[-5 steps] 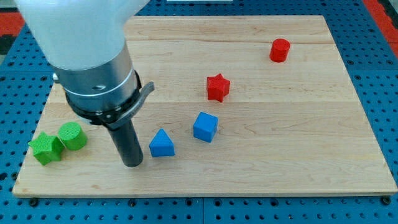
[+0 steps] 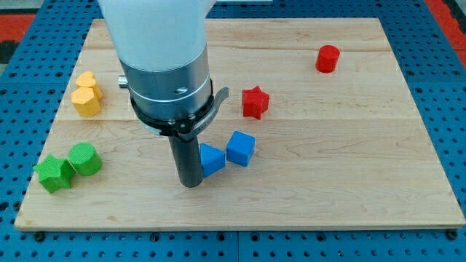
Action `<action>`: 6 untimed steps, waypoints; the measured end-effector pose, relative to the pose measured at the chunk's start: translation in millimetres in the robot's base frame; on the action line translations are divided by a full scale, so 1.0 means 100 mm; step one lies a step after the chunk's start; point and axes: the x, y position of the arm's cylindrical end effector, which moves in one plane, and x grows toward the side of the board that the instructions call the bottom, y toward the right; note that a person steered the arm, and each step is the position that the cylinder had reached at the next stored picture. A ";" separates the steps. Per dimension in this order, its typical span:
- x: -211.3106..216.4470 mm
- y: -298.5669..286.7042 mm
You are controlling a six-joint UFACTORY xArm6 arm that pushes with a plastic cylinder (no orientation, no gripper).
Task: Move the triangle left to the cube
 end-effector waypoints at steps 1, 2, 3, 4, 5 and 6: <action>-0.37 0.02; -0.21 0.05; 0.24 0.15; 0.07 0.55; -0.13 0.33; -0.19 0.08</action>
